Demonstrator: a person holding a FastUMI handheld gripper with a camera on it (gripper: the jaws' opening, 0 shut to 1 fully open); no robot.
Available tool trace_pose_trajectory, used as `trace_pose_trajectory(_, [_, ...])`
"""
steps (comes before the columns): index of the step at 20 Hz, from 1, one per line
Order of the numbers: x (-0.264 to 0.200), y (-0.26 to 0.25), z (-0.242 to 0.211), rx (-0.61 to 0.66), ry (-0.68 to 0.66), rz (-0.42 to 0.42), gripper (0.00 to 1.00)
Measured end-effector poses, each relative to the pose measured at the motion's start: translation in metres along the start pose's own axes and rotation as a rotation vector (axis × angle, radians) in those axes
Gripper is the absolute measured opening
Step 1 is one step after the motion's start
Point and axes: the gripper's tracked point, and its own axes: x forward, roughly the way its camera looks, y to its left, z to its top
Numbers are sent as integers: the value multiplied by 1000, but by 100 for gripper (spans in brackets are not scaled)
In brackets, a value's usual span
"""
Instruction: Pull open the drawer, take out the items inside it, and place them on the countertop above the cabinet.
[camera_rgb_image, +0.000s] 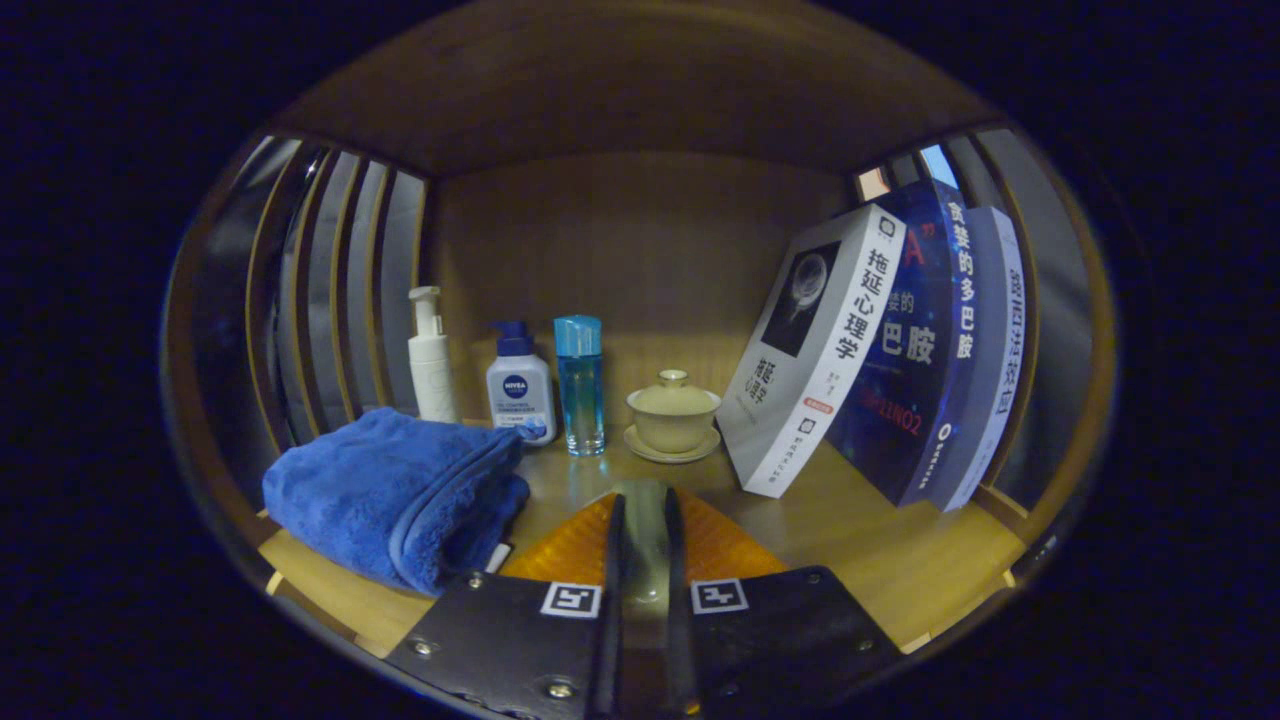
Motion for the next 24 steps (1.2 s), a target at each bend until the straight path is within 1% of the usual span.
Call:
trace_pose_trajectory(4, [6, 0, 3, 4, 2, -34, 19])
trace_pose_trajectory(6, [10, 0, 3, -36, 13, -42, 18])
trace_pose_trajectory(8, [2, 6, -2, -41, 42, -23, 27])
trace_pose_trajectory(9, [-6, 11, -5, -43, 54, -4, 44])
trace_pose_trajectory(10, [-16, 10, -4, -54, 51, -5, 62])
trace_pose_trajectory(12, [-35, 6, 5, -79, 21, -34, 97])
trace_pose_trajectory(15, [-69, 6, 18, -68, -7, -32, 98])
trace_pose_trajectory(20, [-136, -2, 53, -35, -98, -30, 97])
trace_pose_trajectory(22, [-160, -8, 67, -67, -153, -28, 97])
trace_pose_trajectory(24, [-186, -17, 77, -106, -195, -58, 97])
